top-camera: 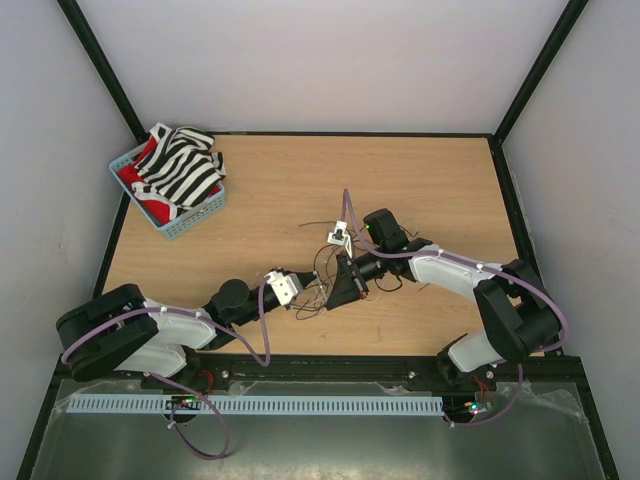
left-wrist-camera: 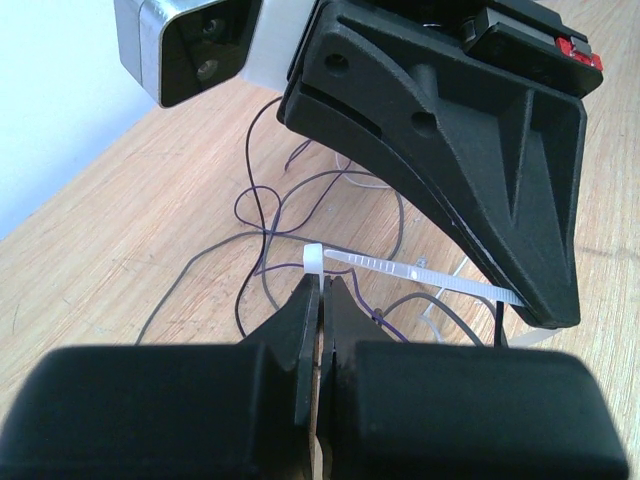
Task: Zip-tie the wires
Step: Tie the cable at the center of the board.
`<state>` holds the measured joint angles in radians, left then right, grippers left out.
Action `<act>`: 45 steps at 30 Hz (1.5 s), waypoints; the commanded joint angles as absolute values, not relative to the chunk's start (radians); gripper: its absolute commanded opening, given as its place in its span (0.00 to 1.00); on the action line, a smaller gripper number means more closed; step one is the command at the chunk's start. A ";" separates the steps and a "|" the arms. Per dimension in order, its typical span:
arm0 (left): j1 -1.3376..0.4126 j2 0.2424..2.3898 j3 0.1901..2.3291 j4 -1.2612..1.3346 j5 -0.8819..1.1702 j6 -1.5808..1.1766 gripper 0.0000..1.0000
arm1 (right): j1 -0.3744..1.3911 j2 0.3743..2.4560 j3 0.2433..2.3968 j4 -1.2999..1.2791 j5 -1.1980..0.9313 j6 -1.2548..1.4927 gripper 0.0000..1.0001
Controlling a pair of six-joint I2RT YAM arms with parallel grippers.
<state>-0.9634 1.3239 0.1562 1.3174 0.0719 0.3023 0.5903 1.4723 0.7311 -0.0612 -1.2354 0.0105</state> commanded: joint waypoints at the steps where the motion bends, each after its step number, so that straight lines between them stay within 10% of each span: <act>1: -0.957 1.333 0.176 1.357 0.076 0.297 0.00 | 0.588 1.458 0.746 -0.072 -1.276 -0.006 0.00; 45: -0.992 1.322 0.167 1.357 0.079 0.344 0.00 | 0.583 1.496 0.771 -0.007 -1.248 0.087 0.00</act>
